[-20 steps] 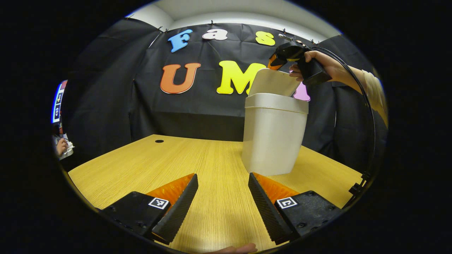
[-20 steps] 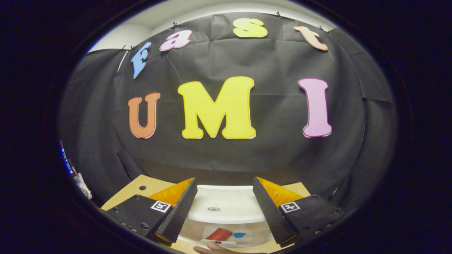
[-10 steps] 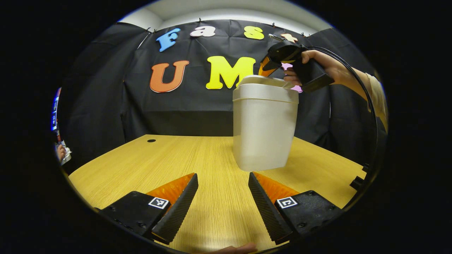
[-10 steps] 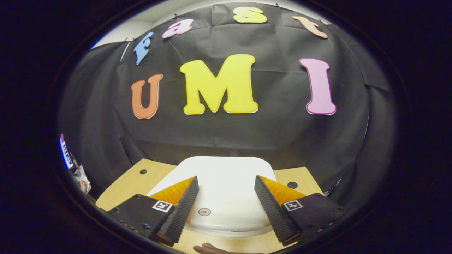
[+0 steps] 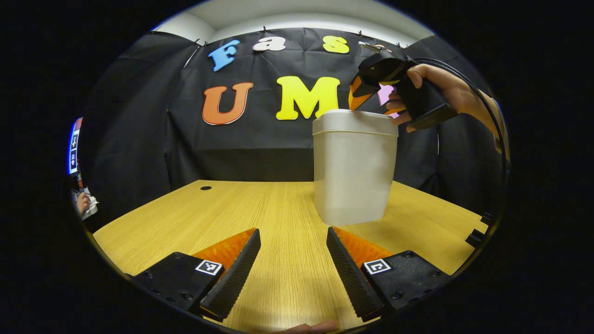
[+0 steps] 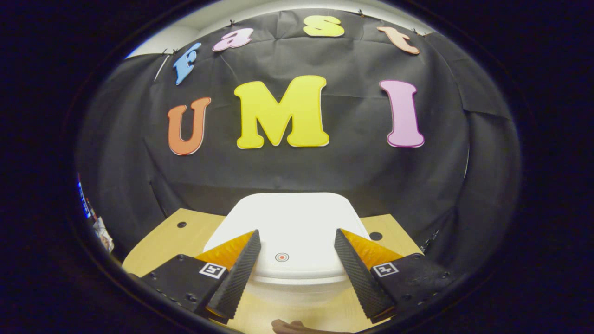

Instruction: Press the lid of the desktop garbage bin to open it, pick up the crumpled paper on the desktop and throw it into the bin, then pick up the pop can on the desktop and drop it into the bin, and finally close the garbage bin lid.

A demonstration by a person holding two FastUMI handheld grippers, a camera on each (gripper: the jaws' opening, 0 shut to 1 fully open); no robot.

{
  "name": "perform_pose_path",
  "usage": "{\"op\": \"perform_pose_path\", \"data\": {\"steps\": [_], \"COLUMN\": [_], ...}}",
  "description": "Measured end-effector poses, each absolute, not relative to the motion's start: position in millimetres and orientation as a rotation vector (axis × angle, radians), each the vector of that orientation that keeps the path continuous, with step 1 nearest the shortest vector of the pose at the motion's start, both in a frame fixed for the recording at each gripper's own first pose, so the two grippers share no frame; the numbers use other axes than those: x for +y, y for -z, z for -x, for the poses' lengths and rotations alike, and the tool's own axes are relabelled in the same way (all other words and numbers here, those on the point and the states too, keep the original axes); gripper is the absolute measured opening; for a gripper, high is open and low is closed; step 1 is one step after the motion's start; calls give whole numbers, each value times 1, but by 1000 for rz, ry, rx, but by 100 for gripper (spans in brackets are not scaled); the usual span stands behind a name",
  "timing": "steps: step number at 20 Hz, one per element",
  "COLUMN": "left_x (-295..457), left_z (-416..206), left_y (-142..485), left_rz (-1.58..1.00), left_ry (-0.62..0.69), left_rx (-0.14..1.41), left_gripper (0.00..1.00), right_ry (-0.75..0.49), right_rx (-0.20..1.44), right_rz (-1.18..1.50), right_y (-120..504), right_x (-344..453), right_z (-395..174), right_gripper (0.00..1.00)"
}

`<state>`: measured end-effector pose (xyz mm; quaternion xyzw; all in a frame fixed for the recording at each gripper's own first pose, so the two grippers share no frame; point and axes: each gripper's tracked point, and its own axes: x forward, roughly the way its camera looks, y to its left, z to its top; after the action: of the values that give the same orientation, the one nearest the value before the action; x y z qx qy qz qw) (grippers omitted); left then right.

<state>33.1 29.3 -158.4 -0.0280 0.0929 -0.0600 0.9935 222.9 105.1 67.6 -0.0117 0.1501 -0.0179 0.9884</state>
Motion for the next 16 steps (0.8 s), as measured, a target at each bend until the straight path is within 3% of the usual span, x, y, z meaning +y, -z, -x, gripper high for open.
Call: {"op": "perform_pose_path", "data": {"steps": [7, 16], "left_x": [21, 10], "left_z": [-31, -32], "left_y": [156, 165], "left_rz": [56, 76], "left_ry": [145, 163], "left_rx": [178, 205], "left_gripper": [95, 95], "right_ry": [14, -14], "right_rx": [291, 298], "right_rz": [28, 34], "right_y": [-64, -56], "right_x": [107, 107], "right_z": [-210, -213], "right_gripper": [96, 100]}}
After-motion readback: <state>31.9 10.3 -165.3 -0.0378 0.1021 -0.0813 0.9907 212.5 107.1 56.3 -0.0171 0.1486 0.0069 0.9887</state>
